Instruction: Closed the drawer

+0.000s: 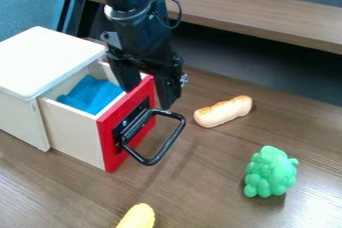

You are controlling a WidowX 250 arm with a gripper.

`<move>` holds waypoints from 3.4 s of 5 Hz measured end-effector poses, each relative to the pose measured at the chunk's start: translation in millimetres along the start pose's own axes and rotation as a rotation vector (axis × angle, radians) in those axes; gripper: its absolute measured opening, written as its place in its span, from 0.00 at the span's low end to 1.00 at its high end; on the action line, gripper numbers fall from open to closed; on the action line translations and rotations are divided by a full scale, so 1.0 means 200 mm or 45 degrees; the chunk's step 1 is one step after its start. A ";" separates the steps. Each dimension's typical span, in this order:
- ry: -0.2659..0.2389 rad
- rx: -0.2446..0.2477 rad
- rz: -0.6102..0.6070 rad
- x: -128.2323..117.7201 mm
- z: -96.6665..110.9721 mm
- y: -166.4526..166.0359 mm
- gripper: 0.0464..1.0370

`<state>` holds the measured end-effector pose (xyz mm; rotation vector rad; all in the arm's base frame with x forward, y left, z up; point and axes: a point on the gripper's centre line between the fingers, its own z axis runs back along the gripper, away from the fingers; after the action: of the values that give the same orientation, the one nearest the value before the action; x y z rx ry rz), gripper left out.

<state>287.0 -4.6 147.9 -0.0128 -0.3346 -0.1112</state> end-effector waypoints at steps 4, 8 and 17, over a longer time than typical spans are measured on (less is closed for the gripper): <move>0.123 -0.021 0.007 -0.01 -0.18 0.00 0.96; 0.148 -0.032 0.028 0.00 -0.31 -0.03 0.96; 0.268 0.034 0.166 -0.04 -0.46 0.10 0.96</move>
<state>312.0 12.9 59.5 0.0038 -0.1242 0.0214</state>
